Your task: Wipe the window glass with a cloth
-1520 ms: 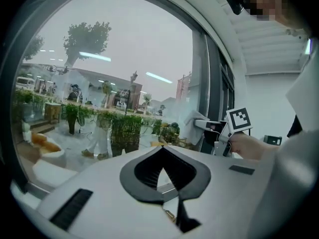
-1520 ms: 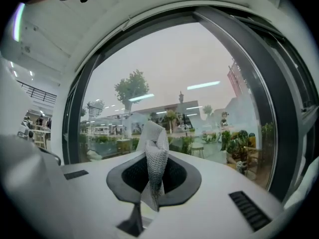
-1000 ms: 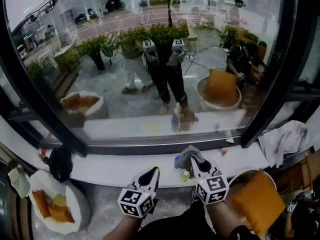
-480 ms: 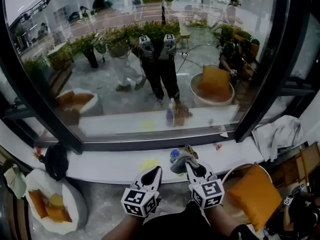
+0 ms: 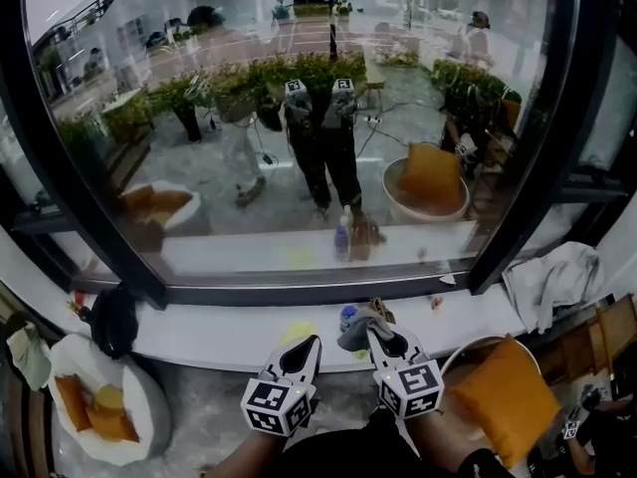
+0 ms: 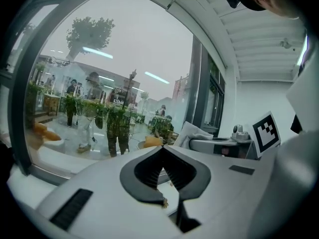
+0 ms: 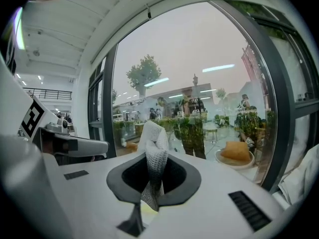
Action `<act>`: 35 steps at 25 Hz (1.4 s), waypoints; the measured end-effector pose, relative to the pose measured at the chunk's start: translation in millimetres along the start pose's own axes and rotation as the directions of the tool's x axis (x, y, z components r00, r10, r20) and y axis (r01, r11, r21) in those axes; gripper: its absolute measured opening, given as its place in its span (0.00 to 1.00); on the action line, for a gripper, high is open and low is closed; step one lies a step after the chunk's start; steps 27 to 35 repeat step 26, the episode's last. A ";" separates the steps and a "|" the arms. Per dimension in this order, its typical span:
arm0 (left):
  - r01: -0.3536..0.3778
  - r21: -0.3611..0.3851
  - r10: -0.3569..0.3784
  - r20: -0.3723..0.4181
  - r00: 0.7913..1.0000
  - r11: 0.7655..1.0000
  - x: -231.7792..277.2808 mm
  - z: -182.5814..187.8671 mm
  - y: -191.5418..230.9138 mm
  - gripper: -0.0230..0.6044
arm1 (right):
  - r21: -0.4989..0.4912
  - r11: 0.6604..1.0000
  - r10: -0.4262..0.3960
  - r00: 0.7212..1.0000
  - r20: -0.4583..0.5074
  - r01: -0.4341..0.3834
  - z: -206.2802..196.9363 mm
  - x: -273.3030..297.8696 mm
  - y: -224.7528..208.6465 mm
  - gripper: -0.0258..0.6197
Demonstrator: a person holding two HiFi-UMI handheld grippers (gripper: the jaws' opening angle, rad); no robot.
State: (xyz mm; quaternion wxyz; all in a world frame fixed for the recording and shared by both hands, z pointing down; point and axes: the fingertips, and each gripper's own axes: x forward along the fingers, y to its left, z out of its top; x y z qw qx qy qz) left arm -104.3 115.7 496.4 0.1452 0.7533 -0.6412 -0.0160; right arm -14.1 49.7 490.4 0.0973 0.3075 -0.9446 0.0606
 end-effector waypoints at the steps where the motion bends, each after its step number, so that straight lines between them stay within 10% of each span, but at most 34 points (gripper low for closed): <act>1: 0.000 0.000 0.000 0.002 1.000 1.000 -1.4 -0.1 0.0 0.05 | -0.002 1.000 0.001 1.000 -0.002 -0.001 0.0 -0.4 1.4 0.10; 35: 0.043 0.030 -0.043 -0.003 0.999 0.999 -12.8 -2.8 -40.3 0.05 | 0.015 1.000 -0.022 1.000 0.017 0.022 -0.9 -44.0 -0.8 0.10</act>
